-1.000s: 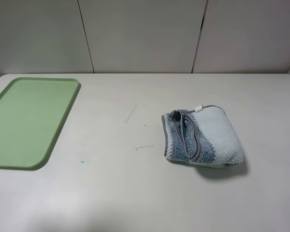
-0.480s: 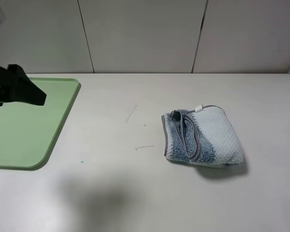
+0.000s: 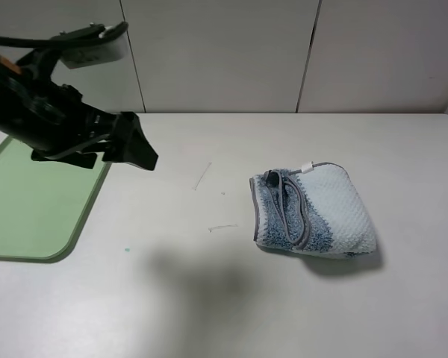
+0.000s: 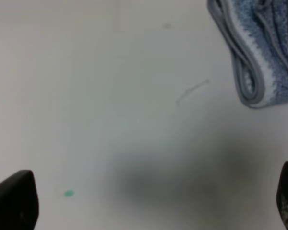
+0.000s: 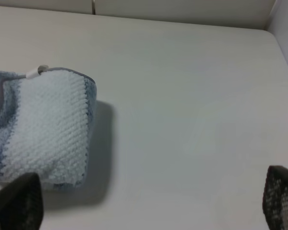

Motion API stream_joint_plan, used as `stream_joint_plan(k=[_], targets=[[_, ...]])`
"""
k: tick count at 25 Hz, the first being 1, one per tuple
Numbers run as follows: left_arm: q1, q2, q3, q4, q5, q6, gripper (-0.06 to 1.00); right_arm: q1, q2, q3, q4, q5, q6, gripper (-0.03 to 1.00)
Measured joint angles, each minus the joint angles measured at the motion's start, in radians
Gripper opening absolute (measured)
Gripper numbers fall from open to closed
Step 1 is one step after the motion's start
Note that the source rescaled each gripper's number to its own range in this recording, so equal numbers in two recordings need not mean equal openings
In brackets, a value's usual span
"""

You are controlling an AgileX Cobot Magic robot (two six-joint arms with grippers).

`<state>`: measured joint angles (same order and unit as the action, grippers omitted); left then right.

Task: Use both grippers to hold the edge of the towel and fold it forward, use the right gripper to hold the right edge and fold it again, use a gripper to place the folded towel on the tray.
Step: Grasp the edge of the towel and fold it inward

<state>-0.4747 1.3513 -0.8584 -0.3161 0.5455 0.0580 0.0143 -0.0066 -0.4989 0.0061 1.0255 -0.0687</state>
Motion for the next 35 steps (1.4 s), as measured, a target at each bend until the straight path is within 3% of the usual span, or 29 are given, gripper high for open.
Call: stream_joint_plan(k=[9,18,25,35], targets=[[-0.186,0.248,-0.168,0.001,-0.062,-0.081,1.00,0.000,0.000,0.000,0.000,0.000,0.000,1.00],[-0.326,0.496,-0.403,0.070,-0.073,-0.197,1.00,0.000,0.000,0.000,0.000,0.000,0.000,1.00],[-0.376,0.651,-0.540,0.071,-0.079,-0.241,1.00,0.000,0.000,0.000,0.000,0.000,0.000,1.00],[-0.387,0.787,-0.628,0.071,-0.092,-0.271,1.00,0.000,0.000,0.000,0.000,0.000,0.000,1.00]])
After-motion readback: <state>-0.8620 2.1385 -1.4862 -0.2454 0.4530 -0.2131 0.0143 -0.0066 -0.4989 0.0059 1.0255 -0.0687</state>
